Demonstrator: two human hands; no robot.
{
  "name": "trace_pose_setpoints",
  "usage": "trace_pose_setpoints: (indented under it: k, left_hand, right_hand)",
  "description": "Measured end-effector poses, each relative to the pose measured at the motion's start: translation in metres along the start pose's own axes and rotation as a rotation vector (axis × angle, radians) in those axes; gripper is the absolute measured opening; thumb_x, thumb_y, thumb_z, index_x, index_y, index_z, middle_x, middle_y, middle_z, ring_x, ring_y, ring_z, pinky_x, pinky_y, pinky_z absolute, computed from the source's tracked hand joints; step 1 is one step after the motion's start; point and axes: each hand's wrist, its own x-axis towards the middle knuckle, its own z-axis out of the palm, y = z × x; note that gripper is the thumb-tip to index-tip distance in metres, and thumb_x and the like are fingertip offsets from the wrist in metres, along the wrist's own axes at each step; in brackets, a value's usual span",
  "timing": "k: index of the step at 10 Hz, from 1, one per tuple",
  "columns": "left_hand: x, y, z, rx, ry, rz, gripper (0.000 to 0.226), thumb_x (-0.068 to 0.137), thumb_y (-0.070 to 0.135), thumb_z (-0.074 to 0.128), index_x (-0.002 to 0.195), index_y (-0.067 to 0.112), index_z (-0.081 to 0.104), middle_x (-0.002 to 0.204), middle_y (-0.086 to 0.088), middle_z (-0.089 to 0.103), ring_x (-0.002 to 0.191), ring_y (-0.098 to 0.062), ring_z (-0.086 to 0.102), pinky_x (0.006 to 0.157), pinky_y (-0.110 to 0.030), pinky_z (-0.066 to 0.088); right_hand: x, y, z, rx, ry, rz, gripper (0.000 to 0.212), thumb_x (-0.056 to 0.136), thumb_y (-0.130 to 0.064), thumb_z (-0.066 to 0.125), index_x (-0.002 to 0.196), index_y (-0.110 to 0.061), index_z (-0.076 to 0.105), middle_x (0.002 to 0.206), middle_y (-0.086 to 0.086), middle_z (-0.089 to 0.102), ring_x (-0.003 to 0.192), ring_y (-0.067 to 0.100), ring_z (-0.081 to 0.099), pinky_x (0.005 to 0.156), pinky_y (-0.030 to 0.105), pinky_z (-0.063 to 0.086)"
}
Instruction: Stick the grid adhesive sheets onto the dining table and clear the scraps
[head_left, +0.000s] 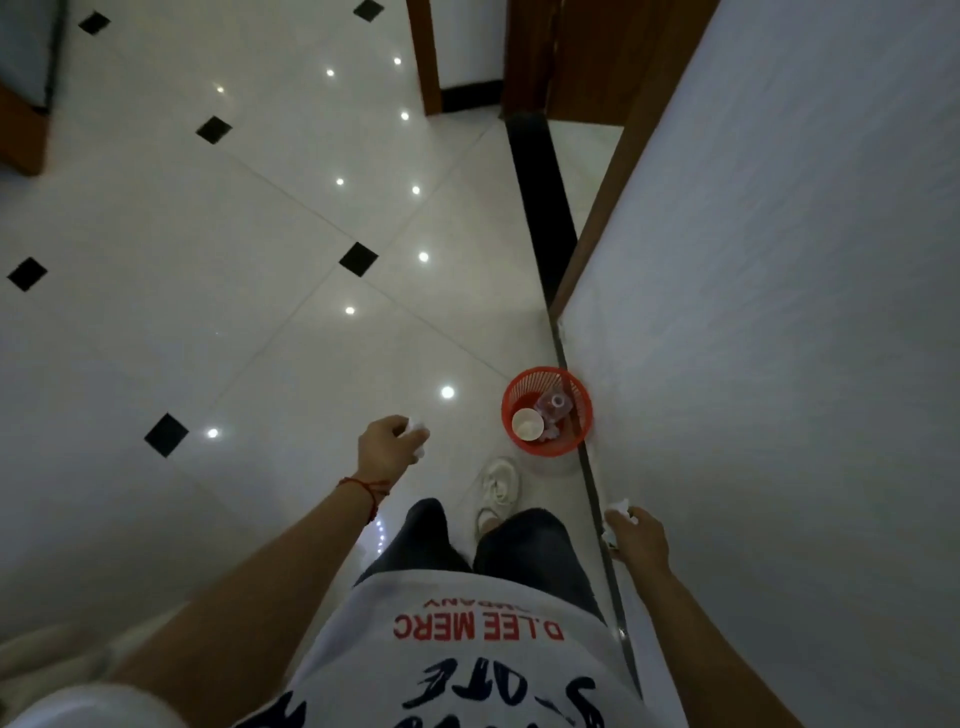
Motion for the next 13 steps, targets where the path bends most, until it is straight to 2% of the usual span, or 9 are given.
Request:
trace_pose_setpoints:
  k: [2, 4, 7, 8, 9, 10, 11, 12, 13]
  left_hand:
    - [0.042, 0.041, 0.056, 0.189, -0.121, 0.033, 0.042, 0.079, 0.014, 0.069, 0.048, 0.017, 0.041, 0.051, -0.002, 0.046, 0.055, -0.020, 0.053, 0.061, -0.031, 0.046]
    - [0.100, 0.048, 0.123, 0.386, -0.303, 0.071, 0.016, 0.082, 0.020, 0.066, 0.074, 0.006, 0.062, 0.072, -0.012, 0.057, 0.072, -0.027, 0.056, 0.069, -0.034, 0.046]
    - [0.209, -0.013, 0.231, 0.486, -0.409, 0.007, 0.031, 0.084, 0.022, 0.063, 0.104, -0.002, 0.063, 0.106, -0.022, 0.066, 0.094, -0.036, 0.064, 0.084, -0.038, 0.051]
    - [0.229, -0.035, 0.257, 0.521, -0.443, -0.025, 0.036, 0.084, 0.023, 0.063, 0.113, 0.001, 0.060, 0.115, -0.019, 0.064, 0.104, -0.032, 0.060, 0.088, -0.034, 0.047]
    - [0.240, -0.046, 0.273, 0.470, -0.476, -0.044, 0.048, 0.082, 0.022, 0.066, 0.124, 0.005, 0.054, 0.126, -0.017, 0.058, 0.114, -0.030, 0.055, 0.095, -0.033, 0.044]
    - [0.242, -0.046, 0.277, 0.420, -0.556, 0.014, 0.056, 0.079, 0.013, 0.070, 0.130, 0.004, 0.048, 0.133, -0.019, 0.052, 0.118, -0.028, 0.050, 0.090, -0.013, 0.037]
    - [0.237, -0.046, 0.268, 0.435, -0.614, 0.072, 0.053, 0.081, 0.008, 0.067, 0.129, 0.000, 0.048, 0.130, -0.024, 0.053, 0.107, -0.023, 0.051, 0.075, -0.003, 0.034]
    - [0.231, -0.042, 0.252, 0.500, -0.616, -0.001, 0.059, 0.083, 0.020, 0.066, 0.137, 0.011, 0.043, 0.139, -0.013, 0.049, 0.126, -0.027, 0.046, 0.101, -0.029, 0.036]
    - [0.220, -0.038, 0.226, 0.580, -0.558, 0.031, 0.050, 0.087, 0.029, 0.061, 0.133, 0.013, 0.048, 0.138, -0.011, 0.050, 0.124, -0.025, 0.047, 0.101, -0.030, 0.036]
  right_hand:
    - [0.054, -0.044, 0.019, -0.007, -0.056, 0.022, 0.024, 0.088, -0.012, 0.055, 0.064, -0.009, 0.055, 0.065, 0.008, 0.056, 0.059, 0.020, 0.055, 0.060, 0.032, 0.046]
    - [0.124, -0.052, 0.047, -0.025, -0.016, 0.047, 0.026, 0.084, -0.011, 0.059, 0.060, -0.015, 0.053, 0.062, 0.005, 0.057, 0.070, 0.027, 0.058, 0.072, 0.039, 0.050]
    - [0.238, -0.016, 0.102, -0.067, -0.063, 0.119, 0.030, 0.085, -0.012, 0.057, 0.056, -0.014, 0.051, 0.060, 0.007, 0.057, 0.066, 0.026, 0.058, 0.070, 0.038, 0.049]
    - [0.270, -0.008, 0.113, -0.057, -0.047, 0.158, 0.021, 0.086, -0.011, 0.056, 0.065, -0.011, 0.055, 0.077, 0.012, 0.059, 0.074, 0.027, 0.060, 0.078, 0.042, 0.052]
    - [0.288, -0.008, 0.121, 0.220, -0.085, 0.286, 0.025, 0.089, -0.013, 0.057, 0.113, -0.005, 0.056, 0.101, 0.010, 0.056, 0.090, 0.026, 0.059, 0.074, 0.035, 0.051]
    - [0.293, -0.005, 0.124, 0.341, -0.181, 0.312, 0.054, 0.085, -0.019, 0.065, 0.134, -0.017, 0.042, 0.118, 0.004, 0.049, 0.112, 0.027, 0.053, 0.090, 0.041, 0.047]
    - [0.287, 0.001, 0.123, 0.290, -0.187, 0.323, 0.056, 0.084, -0.020, 0.066, 0.134, -0.015, 0.042, 0.124, 0.015, 0.054, 0.117, 0.032, 0.053, 0.098, 0.044, 0.044]
    - [0.276, -0.005, 0.117, 0.336, -0.169, 0.386, 0.050, 0.086, -0.011, 0.063, 0.132, -0.005, 0.044, 0.115, 0.017, 0.058, 0.089, 0.022, 0.062, 0.079, 0.031, 0.049]
    - [0.258, -0.010, 0.110, 0.279, -0.153, 0.409, 0.042, 0.087, -0.010, 0.061, 0.126, -0.001, 0.049, 0.121, 0.020, 0.059, 0.069, 0.016, 0.056, 0.064, 0.025, 0.043]
